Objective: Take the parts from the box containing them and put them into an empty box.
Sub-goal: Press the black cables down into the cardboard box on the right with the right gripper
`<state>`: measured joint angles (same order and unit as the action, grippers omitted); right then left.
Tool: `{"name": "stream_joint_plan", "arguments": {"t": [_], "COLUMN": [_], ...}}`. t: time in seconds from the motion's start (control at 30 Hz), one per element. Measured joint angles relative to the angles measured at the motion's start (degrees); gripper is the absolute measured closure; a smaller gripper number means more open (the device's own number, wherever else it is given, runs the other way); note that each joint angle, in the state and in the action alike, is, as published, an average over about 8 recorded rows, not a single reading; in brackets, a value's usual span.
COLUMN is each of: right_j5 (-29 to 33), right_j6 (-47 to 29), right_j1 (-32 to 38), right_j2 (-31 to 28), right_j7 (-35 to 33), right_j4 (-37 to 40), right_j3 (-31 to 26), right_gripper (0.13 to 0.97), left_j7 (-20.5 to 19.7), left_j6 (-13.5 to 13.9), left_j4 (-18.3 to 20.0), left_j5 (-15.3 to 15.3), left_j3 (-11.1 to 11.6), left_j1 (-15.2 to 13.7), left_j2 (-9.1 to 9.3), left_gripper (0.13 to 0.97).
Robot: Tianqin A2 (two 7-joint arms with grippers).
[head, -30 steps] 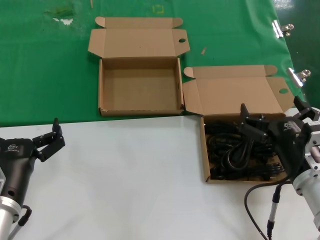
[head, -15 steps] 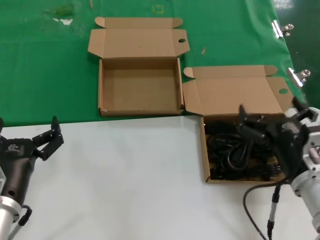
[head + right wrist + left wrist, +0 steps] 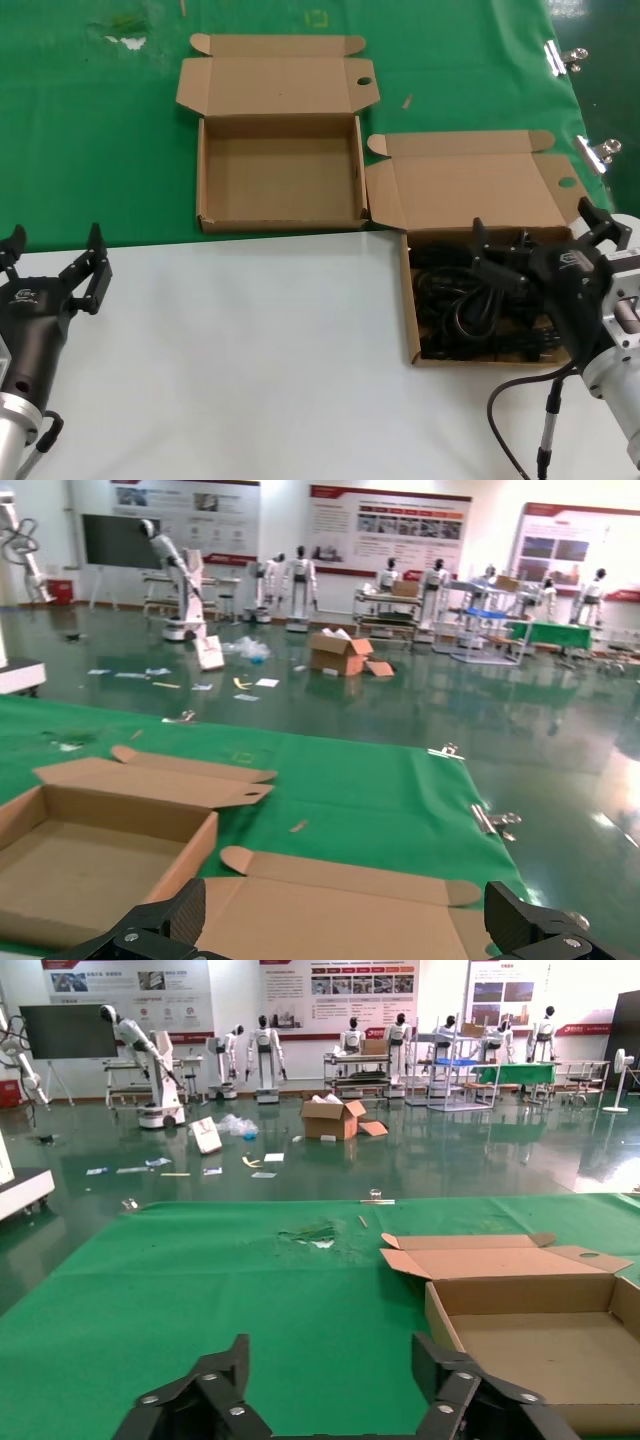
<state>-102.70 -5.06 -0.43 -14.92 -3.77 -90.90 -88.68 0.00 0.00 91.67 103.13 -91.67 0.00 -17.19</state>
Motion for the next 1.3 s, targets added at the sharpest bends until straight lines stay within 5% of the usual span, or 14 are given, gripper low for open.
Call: {"name": "stream_joint_plan", "arguments": {"t": [0.63,1.0,1.3], "right_j5": [-1.1,-3.3,-2.7], "right_j6": [-15.0,-34.6,-52.3], "right_j1": [3.2,11.5,22.7], "right_j2": [-9.7,-22.0,-30.2], "right_j7": [-7.0,-14.2,-27.7], "right_j4": [0.2,4.5,11.2], "right_j3": [-1.5,-5.0,-9.7], "right_gripper": [0.129,0.129,0.129], "left_j7": [0.0,0.0,0.0], "left_j6": [0.0,0.0,0.0], "left_j4": [0.0,0.0,0.0], "left_j5": [0.0,0.0,0.0], "left_j3": [0.0,0.0,0.0], "left_j1": [0.0,0.0,0.0], "left_j2": [0.0,0.0,0.0], "left_gripper": [0.824,0.924,0.953]}}
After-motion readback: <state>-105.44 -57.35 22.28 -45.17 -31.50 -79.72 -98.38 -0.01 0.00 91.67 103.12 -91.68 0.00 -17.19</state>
